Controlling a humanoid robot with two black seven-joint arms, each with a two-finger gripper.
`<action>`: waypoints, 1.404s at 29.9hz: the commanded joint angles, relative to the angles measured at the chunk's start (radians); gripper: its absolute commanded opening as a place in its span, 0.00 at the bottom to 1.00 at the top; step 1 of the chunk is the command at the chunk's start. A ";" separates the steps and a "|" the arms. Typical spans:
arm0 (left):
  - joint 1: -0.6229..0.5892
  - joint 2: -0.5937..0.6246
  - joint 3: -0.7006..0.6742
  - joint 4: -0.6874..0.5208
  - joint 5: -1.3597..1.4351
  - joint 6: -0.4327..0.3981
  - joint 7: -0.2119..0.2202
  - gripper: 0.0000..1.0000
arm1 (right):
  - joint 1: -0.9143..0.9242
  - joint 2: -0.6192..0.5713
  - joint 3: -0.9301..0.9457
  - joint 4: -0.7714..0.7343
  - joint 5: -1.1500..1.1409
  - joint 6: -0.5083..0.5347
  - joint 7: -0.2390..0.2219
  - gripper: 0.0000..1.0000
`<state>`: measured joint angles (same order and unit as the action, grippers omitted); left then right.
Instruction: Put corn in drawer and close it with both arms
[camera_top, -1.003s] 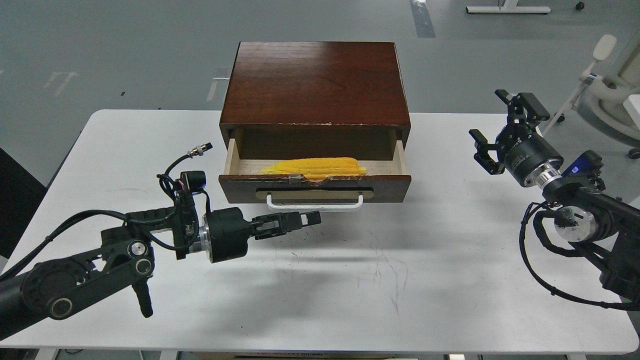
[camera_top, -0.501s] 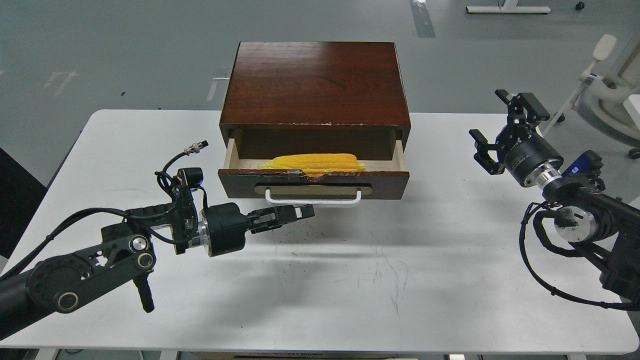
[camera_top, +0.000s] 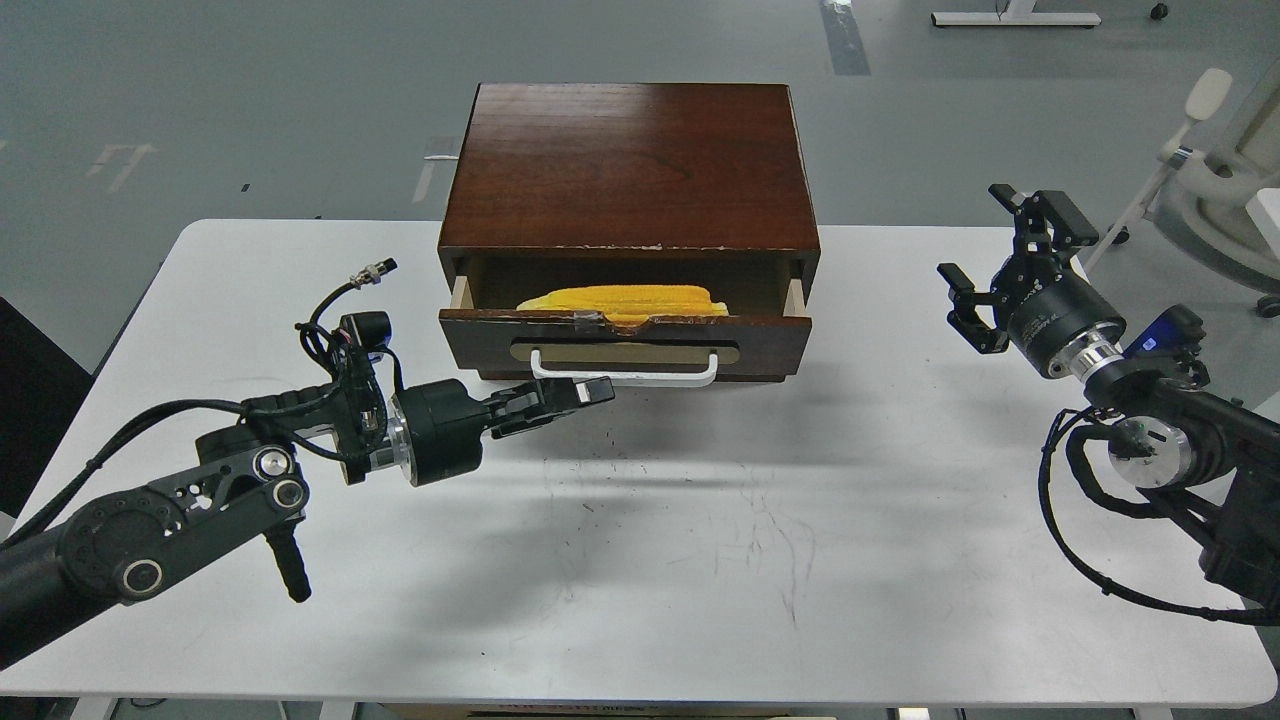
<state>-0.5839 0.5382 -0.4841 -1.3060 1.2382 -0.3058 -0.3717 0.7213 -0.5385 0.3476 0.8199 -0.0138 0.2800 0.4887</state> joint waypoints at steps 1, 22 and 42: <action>-0.011 -0.027 -0.004 0.039 0.000 0.001 -0.001 0.00 | -0.005 0.000 0.001 0.001 0.000 -0.001 0.000 1.00; -0.082 -0.112 -0.010 0.208 -0.003 -0.003 -0.006 0.00 | -0.008 -0.006 0.001 0.002 0.000 -0.002 0.000 1.00; -0.096 -0.090 -0.014 0.191 -0.059 -0.104 -0.015 0.00 | -0.014 -0.006 0.002 0.005 0.000 -0.002 0.000 1.00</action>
<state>-0.6890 0.4250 -0.5013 -1.0863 1.1816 -0.3740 -0.3822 0.7061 -0.5446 0.3483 0.8252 -0.0138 0.2776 0.4887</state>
